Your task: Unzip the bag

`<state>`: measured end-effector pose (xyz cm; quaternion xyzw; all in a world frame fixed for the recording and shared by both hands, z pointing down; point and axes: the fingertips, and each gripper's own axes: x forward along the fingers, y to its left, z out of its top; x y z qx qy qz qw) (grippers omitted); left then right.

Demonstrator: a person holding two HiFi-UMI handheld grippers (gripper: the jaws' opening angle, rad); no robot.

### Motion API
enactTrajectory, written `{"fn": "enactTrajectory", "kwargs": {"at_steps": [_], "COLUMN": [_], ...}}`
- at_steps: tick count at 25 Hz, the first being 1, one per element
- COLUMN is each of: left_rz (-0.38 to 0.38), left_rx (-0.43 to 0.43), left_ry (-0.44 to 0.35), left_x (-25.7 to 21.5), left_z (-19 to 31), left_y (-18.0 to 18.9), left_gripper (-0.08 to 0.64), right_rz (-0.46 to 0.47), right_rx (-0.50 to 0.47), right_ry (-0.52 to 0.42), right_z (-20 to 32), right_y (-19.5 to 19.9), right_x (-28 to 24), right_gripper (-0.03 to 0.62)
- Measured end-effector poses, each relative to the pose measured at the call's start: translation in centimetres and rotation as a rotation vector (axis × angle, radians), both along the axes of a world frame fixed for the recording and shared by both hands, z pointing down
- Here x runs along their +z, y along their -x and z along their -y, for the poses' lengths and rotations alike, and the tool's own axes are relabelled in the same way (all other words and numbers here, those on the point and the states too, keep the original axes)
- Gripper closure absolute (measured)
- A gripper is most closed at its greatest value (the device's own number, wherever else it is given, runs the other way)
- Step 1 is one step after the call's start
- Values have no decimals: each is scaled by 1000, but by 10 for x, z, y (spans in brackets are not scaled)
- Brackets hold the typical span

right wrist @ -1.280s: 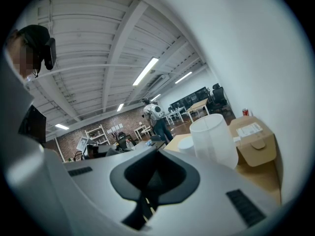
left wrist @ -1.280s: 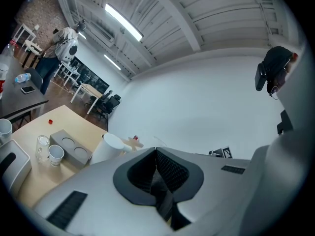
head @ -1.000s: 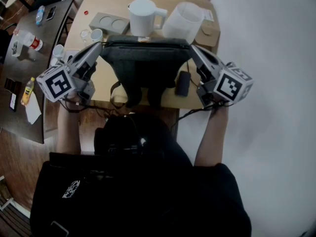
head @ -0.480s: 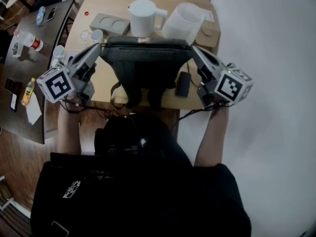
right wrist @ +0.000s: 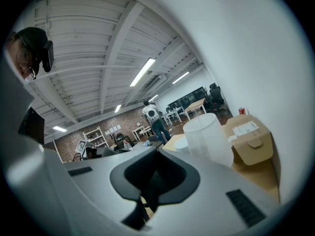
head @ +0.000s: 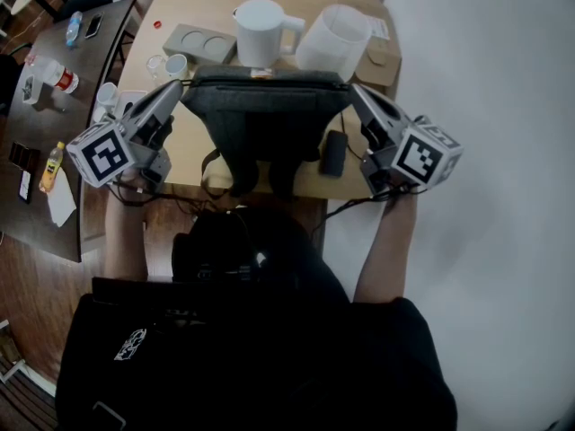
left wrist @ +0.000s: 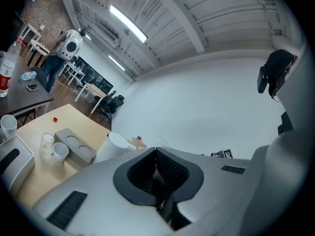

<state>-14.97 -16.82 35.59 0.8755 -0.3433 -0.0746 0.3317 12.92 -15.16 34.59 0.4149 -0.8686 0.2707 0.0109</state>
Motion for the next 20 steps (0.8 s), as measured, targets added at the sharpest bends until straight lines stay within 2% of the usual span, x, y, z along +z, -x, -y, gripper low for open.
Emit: {"fn": "enactTrajectory", "kwargs": {"at_steps": [20], "left_rz": [0], "left_rx": [-15], "left_ry": [15], "left_x": [8], "left_z": [1], "left_y": [6], "left_gripper": [555], "right_rz": [8], "right_rx": [22], "right_ry": [13], "right_z": [1], "right_y": [-12], "right_x": [8], "right_gripper": [580]}}
